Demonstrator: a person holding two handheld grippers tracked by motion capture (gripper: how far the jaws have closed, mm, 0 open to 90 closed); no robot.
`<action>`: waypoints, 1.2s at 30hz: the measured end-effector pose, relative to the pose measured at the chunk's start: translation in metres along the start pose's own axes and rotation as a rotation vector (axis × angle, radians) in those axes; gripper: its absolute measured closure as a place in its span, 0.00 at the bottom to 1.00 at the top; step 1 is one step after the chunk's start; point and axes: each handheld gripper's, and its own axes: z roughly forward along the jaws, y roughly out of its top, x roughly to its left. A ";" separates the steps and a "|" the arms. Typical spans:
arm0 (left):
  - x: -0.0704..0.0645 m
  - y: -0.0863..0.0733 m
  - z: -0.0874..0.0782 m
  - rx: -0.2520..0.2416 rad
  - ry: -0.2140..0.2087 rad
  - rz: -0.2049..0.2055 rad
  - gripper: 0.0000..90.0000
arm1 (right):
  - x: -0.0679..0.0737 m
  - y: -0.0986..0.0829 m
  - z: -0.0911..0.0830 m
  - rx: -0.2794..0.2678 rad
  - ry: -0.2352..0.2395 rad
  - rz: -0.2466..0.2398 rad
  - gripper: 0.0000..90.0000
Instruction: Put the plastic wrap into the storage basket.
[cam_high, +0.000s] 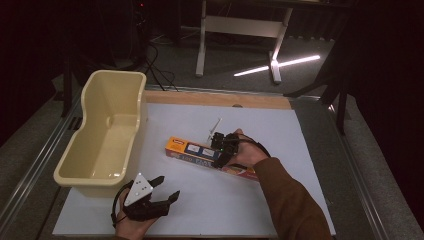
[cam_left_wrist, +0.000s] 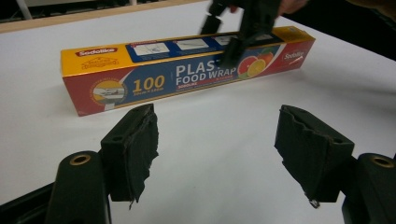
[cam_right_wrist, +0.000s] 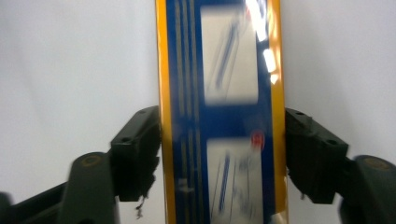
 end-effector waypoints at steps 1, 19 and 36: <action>0.000 0.000 0.000 0.002 -0.002 0.001 0.33 | 0.001 0.005 0.001 0.003 -0.017 -0.018 0.31; 0.001 0.000 -0.003 -0.006 -0.007 -0.005 0.33 | -0.008 0.038 0.031 0.220 0.071 -0.064 0.39; 0.002 0.000 -0.003 -0.013 -0.002 -0.008 0.35 | 0.000 0.041 0.019 0.240 0.100 0.113 0.44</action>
